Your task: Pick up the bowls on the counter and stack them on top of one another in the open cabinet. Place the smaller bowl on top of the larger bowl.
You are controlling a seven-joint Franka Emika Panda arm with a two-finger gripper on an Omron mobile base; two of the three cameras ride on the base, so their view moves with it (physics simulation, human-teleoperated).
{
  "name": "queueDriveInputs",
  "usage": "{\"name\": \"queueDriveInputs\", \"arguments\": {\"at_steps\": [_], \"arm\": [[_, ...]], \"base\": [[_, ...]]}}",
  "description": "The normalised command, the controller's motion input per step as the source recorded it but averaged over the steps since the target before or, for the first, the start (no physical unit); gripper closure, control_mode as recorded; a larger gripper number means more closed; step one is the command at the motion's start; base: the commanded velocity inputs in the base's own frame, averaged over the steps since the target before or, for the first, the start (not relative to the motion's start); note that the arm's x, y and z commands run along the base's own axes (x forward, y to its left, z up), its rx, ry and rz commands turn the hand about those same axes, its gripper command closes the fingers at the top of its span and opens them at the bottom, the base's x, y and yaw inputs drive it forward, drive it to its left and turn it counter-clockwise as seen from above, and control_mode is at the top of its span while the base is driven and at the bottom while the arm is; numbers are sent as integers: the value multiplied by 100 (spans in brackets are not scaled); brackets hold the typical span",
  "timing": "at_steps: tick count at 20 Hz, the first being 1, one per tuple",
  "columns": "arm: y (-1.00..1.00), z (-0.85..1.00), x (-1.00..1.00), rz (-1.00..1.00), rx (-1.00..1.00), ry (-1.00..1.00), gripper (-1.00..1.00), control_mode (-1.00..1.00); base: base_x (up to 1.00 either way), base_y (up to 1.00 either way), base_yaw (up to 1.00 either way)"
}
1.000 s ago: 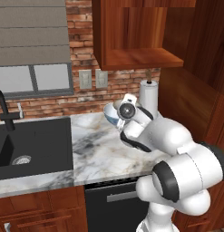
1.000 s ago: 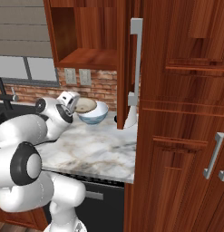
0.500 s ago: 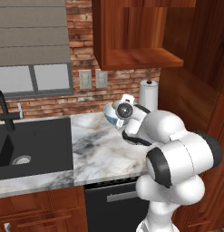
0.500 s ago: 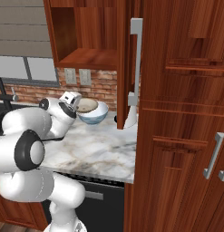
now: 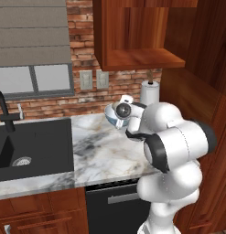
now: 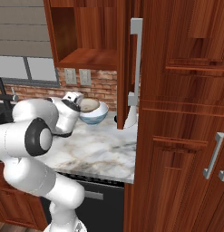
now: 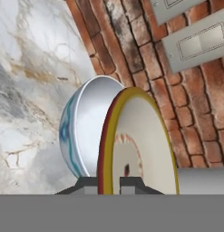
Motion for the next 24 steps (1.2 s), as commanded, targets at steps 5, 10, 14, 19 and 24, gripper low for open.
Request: {"name": "queueDriveInputs", "arguments": {"at_steps": [5, 10, 14, 19, 24], "arm": [[0, -17, 24, 1, -2, 1, 100, -100], [0, -17, 22, 1, -1, 0, 100, -100], [0, -15, 19, 0, 0, 0, 100, -100], [0, -15, 16, 0, -1, 0, 100, -100], [0, -10, 16, 0, -1, 0, 100, -100]], "base": [[0, 0, 0], [0, 0, 0], [0, 0, 0], [0, 0, 0], [0, 0, 0]]}}
